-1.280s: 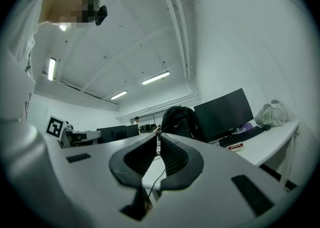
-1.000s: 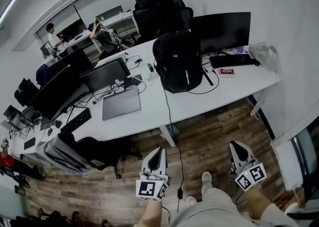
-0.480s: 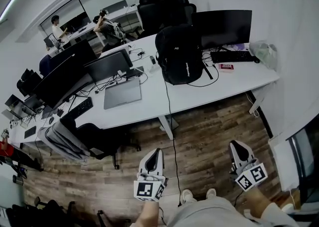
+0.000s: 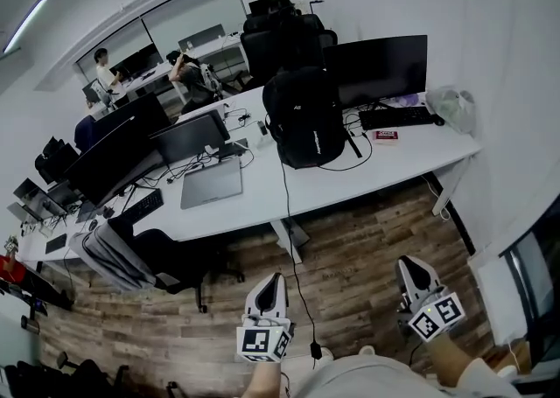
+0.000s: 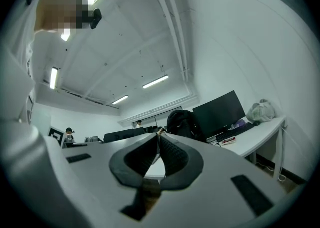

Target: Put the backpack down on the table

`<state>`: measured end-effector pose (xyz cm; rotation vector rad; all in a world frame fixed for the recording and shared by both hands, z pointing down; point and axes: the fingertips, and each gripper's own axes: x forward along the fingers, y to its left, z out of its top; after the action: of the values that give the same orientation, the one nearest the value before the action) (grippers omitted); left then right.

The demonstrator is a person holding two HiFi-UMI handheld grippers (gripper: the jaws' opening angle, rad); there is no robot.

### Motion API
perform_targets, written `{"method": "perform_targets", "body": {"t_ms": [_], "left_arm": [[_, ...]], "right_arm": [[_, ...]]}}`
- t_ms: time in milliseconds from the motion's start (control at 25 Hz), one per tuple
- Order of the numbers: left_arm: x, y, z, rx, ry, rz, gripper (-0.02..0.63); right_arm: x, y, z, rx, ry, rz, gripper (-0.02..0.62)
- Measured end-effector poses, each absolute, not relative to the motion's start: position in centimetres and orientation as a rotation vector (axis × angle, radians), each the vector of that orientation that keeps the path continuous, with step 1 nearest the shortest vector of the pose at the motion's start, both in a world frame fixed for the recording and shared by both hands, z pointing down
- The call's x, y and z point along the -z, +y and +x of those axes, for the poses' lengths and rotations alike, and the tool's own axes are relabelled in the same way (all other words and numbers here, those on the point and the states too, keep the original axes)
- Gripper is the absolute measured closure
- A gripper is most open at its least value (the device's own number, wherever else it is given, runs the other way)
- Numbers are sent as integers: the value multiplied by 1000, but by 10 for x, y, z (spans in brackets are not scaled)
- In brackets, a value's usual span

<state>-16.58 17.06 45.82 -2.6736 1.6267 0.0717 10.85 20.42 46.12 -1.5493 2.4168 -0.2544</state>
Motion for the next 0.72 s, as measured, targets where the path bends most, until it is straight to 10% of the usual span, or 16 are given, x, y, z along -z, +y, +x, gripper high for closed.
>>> {"method": "perform_targets", "body": {"t_ms": [720], "left_arm": [[-452, 189, -164, -68, 1639, -2662, 598]], "right_arm": [[-464, 223, 100, 283, 2449, -1523, 581]]}}
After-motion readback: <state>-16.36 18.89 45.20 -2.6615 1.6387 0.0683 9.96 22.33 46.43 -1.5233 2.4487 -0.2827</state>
